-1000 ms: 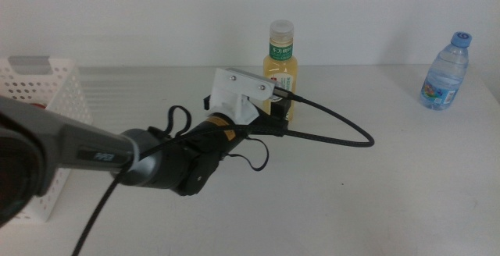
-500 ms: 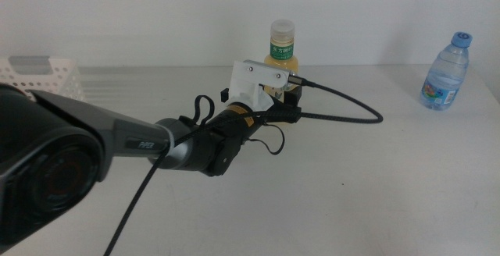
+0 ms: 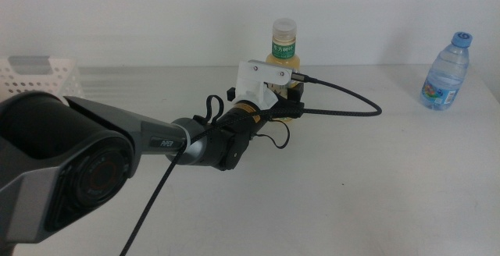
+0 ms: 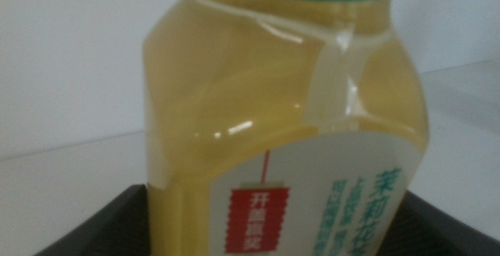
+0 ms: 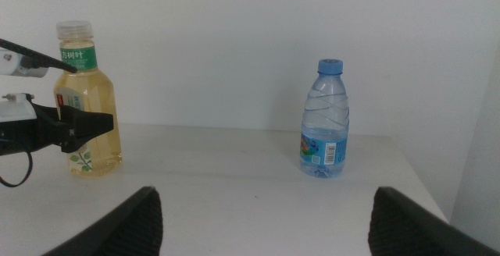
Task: Use arms to grab the bottles and put them into the dustbin to the left of the table.
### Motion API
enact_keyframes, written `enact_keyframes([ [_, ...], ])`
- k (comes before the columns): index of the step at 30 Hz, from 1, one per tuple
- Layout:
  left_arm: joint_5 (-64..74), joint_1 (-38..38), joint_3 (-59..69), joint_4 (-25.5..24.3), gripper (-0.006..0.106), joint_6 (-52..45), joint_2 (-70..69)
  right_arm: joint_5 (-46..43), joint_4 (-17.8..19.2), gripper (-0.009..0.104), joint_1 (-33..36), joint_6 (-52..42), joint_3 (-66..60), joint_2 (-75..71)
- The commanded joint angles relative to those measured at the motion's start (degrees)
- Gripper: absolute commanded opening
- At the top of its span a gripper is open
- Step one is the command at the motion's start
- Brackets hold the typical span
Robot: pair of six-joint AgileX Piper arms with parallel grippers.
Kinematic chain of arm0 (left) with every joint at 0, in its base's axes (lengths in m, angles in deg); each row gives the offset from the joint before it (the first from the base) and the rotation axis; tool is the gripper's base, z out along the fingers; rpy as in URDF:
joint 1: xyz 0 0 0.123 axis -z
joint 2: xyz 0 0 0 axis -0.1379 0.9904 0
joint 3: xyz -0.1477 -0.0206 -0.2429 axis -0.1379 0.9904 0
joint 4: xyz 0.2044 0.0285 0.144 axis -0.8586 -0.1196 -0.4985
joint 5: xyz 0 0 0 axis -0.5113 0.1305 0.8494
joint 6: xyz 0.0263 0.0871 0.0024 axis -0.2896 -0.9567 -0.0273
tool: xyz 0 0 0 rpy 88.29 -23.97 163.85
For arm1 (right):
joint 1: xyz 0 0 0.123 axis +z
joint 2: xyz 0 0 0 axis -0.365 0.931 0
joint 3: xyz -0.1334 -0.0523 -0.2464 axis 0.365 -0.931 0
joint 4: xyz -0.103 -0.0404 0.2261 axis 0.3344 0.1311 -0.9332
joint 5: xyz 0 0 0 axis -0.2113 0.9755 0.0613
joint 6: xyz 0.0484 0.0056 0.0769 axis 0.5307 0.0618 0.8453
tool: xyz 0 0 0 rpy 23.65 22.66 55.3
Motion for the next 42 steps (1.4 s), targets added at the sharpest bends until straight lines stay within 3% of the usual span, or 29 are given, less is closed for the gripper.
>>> enact_keyframes([
  [1, -4.1, 0.0, -2.7, 0.0, 0.090, 0.6, -3.1, -4.4, 0.5, 0.077, -0.2, -0.6, 0.4, -1.6],
  [7, -4.1, -0.6, -4.0, 0.3, 0.090, 0.6, -2.2, -4.4, 0.5, 0.077, -0.2, -0.6, 0.4, -1.6],
  [10, -4.1, -1.0, -4.0, 0.5, 0.083, 1.2, -2.2, -4.4, 0.5, 0.077, -0.2, -0.6, 0.4, -1.6],
  [15, -3.5, -1.6, -4.0, -1.1, 0.047, 5.3, -2.4, -4.4, 0.5, 0.077, -0.2, -0.6, 0.4, -1.6],
  [17, -2.7, -1.6, -3.2, -3.0, 0.025, 6.5, -3.3, -4.4, 0.5, 0.077, -0.2, -0.6, 0.4, -1.6],
  [20, -1.6, -1.6, -0.5, -5.6, 0.008, 6.6, -6.4, -4.4, 0.5, 0.077, -0.2, -0.6, 0.4, -1.6],
  [31, 1.3, -1.6, 15.9, -6.1, 0.019, 2.9, -24.7, -4.4, 0.5, 0.077, -0.2, -0.6, 0.4, -1.6],
  [42, 24.9, -2.9, 19.1, -5.5, 0.019, -2.2, -44.5, -4.4, 0.5, 0.077, -0.2, -0.6, 0.4, -1.6],
])
